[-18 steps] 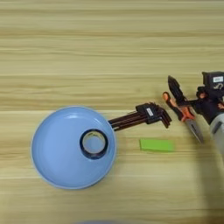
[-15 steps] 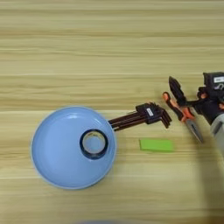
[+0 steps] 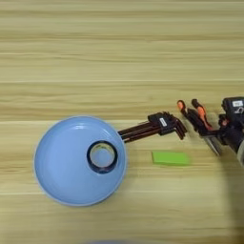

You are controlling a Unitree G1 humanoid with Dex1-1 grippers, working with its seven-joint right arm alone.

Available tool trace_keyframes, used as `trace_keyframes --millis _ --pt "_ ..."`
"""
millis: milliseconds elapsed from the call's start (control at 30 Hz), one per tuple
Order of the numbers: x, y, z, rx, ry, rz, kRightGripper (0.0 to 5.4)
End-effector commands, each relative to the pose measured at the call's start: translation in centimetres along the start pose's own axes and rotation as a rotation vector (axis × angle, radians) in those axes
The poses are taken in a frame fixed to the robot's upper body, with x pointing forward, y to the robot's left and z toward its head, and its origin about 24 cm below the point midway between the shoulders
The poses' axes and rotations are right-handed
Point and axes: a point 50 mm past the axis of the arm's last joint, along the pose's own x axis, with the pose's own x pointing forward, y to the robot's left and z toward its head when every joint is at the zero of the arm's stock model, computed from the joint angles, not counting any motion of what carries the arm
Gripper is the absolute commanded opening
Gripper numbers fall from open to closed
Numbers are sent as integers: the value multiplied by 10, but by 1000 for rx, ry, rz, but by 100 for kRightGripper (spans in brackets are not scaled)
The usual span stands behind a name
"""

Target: Move the objects on the table

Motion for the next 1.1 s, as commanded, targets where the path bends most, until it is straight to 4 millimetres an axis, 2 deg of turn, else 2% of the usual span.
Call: trace_keyframes --millis 33,433,700,1100 --pt "1 -7 18 -83 -41 -24 540" --pt "9 -11 13 -106 15 -75 540" --pt "17 -6 8 -137 58 -57 540" --pt "18 -2 -3 -100 117 -15 411"
